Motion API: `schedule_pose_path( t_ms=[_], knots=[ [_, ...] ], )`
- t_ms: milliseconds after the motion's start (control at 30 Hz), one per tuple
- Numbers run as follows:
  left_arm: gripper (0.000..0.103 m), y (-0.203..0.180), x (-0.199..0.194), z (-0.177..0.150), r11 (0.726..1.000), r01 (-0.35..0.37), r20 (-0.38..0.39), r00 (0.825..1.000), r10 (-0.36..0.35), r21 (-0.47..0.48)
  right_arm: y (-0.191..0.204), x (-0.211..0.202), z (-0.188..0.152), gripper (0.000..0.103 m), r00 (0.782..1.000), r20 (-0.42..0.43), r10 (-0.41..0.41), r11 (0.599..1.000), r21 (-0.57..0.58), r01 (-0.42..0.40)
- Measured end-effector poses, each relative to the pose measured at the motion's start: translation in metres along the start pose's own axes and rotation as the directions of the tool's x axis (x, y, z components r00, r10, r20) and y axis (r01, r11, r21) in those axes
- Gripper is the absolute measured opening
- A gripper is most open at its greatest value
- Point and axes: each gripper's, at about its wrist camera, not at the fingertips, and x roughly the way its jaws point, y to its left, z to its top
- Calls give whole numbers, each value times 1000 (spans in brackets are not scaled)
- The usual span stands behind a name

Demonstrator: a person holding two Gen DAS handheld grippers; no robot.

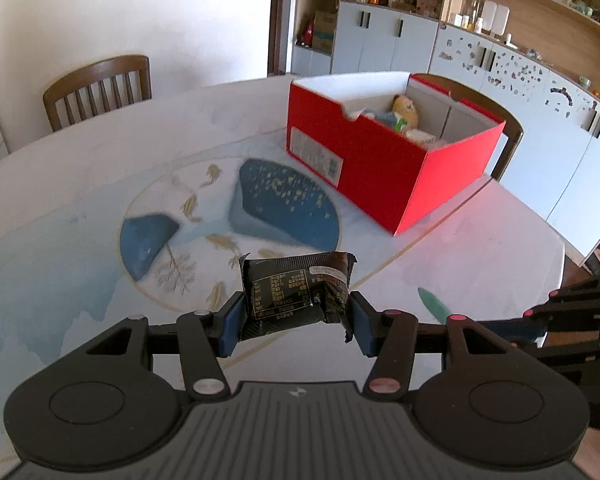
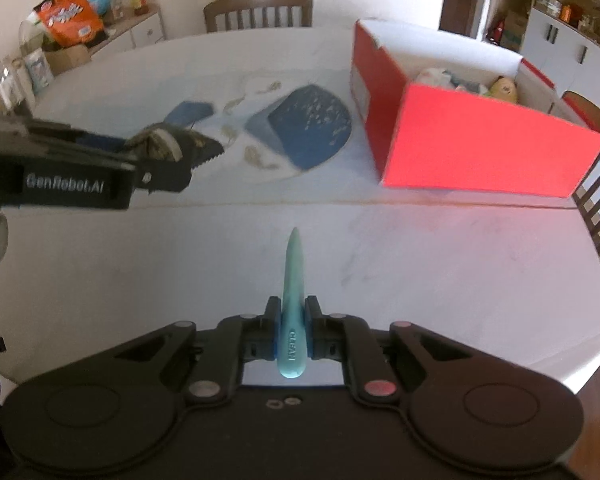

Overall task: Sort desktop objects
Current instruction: 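Carry the black packet with left tool while right tool carries the teal stick into the red box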

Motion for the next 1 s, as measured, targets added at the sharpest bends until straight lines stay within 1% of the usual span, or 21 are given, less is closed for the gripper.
schedule_pose_path(
  t_ms=[267,600,1000],
  knots=[
    [54,-16,-13,28,1000,-5,50,999,4,17,-27,-30,26,11,998,64,-10,999,37,8],
    [54,-42,-21,63,999,-13,86,996,10,35,-67,-60,58,11,991,130,-9,999,45,3],
    [54,-86,-5,108,998,-32,115,993,25,56,-126,-77,94,11,980,197,-10,1000,16,7]
  ],
)
